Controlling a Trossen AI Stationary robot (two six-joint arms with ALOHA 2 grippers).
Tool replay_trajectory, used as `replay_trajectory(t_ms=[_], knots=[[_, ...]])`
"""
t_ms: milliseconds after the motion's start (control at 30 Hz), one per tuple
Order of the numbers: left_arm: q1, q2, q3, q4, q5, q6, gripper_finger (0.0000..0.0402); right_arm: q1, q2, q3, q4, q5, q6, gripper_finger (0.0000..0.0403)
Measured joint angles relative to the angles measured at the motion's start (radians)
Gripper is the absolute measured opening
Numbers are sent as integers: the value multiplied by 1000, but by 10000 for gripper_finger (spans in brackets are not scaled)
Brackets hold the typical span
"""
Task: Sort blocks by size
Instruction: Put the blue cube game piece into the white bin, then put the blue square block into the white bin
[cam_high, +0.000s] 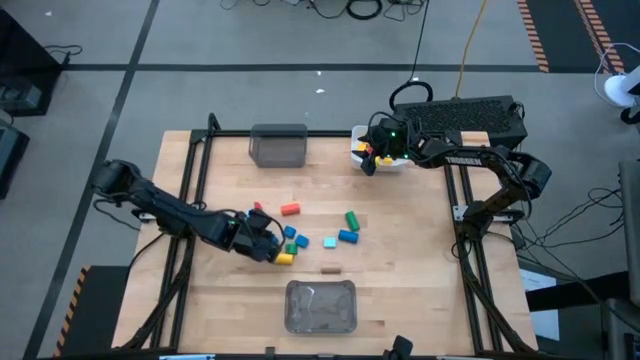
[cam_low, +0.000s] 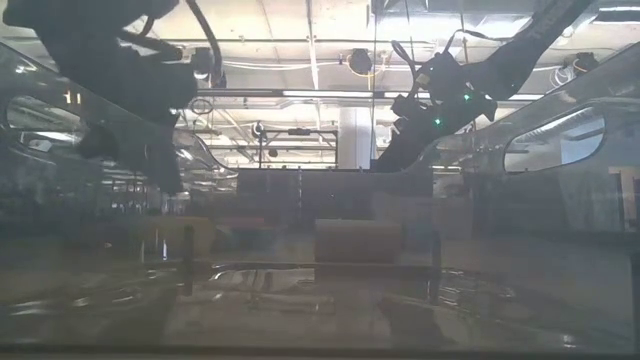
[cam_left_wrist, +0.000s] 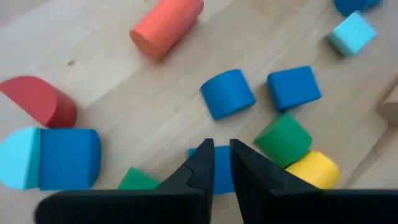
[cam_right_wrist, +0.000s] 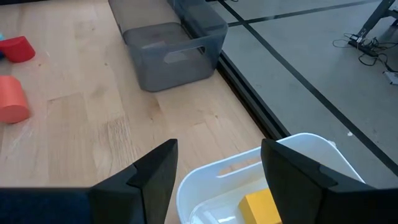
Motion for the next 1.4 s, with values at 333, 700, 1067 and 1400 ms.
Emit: replay_trajectory(t_ms=[333, 700, 1067, 1400], knots=[[0, 52, 2, 62, 21, -6, 191, 0, 0, 0, -2, 0, 0, 217], [0, 100, 8, 75, 48, -31, 244, 1, 0, 0, -4, 0, 15, 217], [2, 101, 82, 69, 22, 118, 244, 0, 0, 0, -4, 0, 15, 217], [-6, 102, 94, -121, 13, -2, 244, 1, 0, 0, -5, 0, 15, 217]])
